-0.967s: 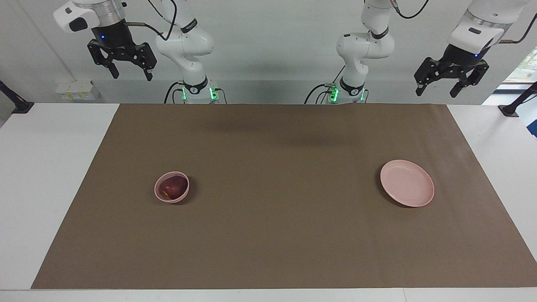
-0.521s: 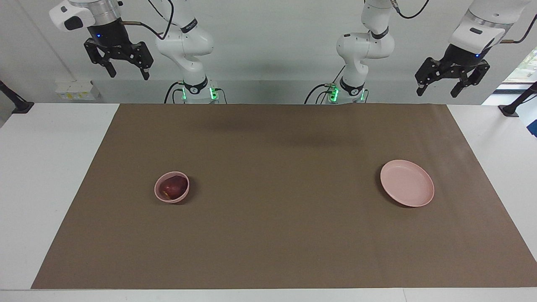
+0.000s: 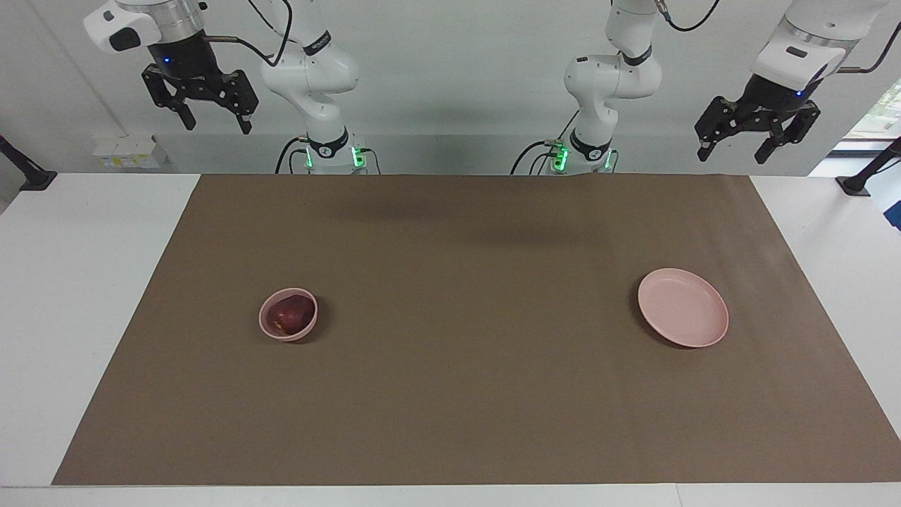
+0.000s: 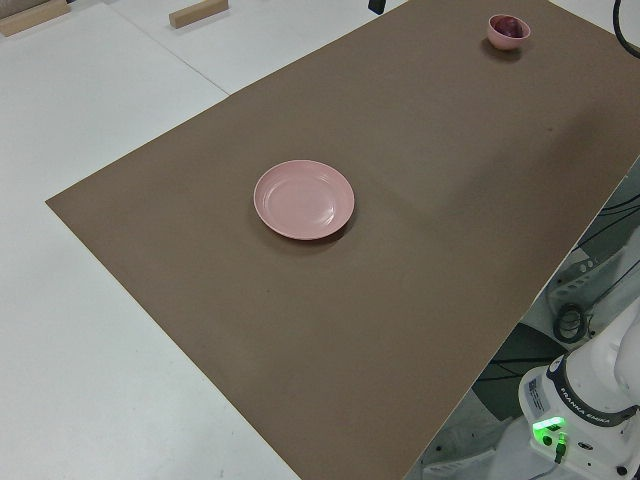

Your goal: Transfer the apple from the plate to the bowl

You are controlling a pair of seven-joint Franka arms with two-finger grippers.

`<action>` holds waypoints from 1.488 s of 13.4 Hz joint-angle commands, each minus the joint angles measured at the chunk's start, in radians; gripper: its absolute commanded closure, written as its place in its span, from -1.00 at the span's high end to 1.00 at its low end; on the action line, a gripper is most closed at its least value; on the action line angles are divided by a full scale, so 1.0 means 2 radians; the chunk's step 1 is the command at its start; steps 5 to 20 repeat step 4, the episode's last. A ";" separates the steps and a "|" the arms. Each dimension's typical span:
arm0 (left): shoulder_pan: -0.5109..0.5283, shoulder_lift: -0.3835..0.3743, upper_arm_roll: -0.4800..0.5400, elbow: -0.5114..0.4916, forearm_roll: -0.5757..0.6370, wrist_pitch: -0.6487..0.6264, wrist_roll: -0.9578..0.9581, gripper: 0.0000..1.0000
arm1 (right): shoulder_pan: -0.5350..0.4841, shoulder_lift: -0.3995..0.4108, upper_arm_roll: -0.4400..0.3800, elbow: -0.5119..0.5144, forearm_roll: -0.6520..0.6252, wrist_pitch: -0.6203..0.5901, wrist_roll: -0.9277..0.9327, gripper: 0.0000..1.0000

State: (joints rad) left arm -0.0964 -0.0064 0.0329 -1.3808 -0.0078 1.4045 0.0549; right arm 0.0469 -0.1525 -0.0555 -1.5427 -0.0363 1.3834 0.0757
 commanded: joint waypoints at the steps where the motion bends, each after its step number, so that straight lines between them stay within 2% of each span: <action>1: -0.001 -0.008 -0.001 -0.010 0.004 0.000 0.002 1.00 | -0.002 -0.007 0.001 -0.005 0.004 -0.008 -0.014 1.00; 20: -0.003 -0.008 -0.001 -0.011 0.004 0.000 0.002 1.00 | -0.003 -0.007 0.001 -0.005 0.004 -0.007 -0.015 1.00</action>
